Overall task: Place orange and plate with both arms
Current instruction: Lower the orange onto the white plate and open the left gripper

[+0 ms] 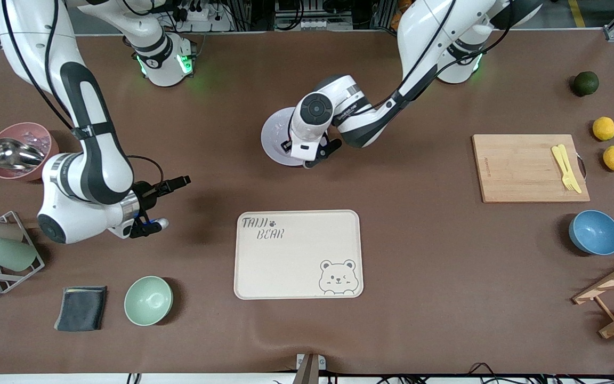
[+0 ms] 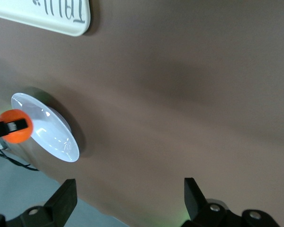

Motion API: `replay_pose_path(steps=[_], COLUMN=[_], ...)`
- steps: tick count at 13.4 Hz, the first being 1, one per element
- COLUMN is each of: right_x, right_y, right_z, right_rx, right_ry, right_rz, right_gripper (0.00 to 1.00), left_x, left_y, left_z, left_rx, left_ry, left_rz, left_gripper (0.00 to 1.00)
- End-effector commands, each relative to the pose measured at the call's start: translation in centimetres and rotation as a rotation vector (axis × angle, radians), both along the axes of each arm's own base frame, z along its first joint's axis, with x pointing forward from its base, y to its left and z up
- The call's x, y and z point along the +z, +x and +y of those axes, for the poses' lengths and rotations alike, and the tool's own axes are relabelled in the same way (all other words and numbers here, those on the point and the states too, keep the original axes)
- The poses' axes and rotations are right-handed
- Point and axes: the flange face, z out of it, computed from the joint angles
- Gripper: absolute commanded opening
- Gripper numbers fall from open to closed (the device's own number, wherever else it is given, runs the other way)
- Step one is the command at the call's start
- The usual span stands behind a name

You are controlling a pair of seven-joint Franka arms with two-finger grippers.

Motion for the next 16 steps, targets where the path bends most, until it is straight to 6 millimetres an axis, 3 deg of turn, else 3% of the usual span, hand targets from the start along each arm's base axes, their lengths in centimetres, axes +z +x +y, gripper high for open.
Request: replay_pose_path(steps=[1, 3, 4, 6, 8, 10, 13, 16], right_x=[-0.6, -0.8, -0.6, -0.6, -1.5, -1.8, -2.6, -4.4], right_y=[-1.3, -2.2, -2.8, -4.0, -5.3, -6.6, -8.6, -11.9], right_z=[0.7, 1.5, 2.2, 3.1, 3.3, 4.5, 6.7, 10.8], right_rx=[-0.020, -0.025, -0.025, -0.037, -0.057, -0.074, -0.086, -0.082], right_ry=[0.048, 0.068, 0.081, 0.092, 0.090, 0.110, 0.128, 0.135], right_rz=[0.033, 0.049, 0.053, 0.048, 0.048, 0.053, 0.064, 0.071], right_gripper=[1.00, 1.00, 1.00, 1.00, 1.00, 1.00, 1.00, 1.00], left_x=[-2.0, -3.5, -4.0, -4.5, -3.2, 0.6, 9.9, 20.2], left_y=[-2.0, -3.6, -4.2, -4.0, -2.8, -1.7, 1.4, 5.0], left_z=[-2.0, -3.0, -3.4, -3.3, -3.1, -2.9, -0.2, 6.0], left_rx=[0.025, 0.033, 0.028, 0.039, 0.069, 0.121, 0.159, 0.207], left_ry=[0.029, 0.056, 0.058, 0.065, 0.055, 0.044, 0.081, 0.123], left_rz=[-0.032, -0.064, -0.077, -0.096, -0.111, -0.149, -0.222, -0.293], left_gripper=[0.37, 0.42, 0.54, 1.00, 1.00, 1.00, 1.00, 1.00])
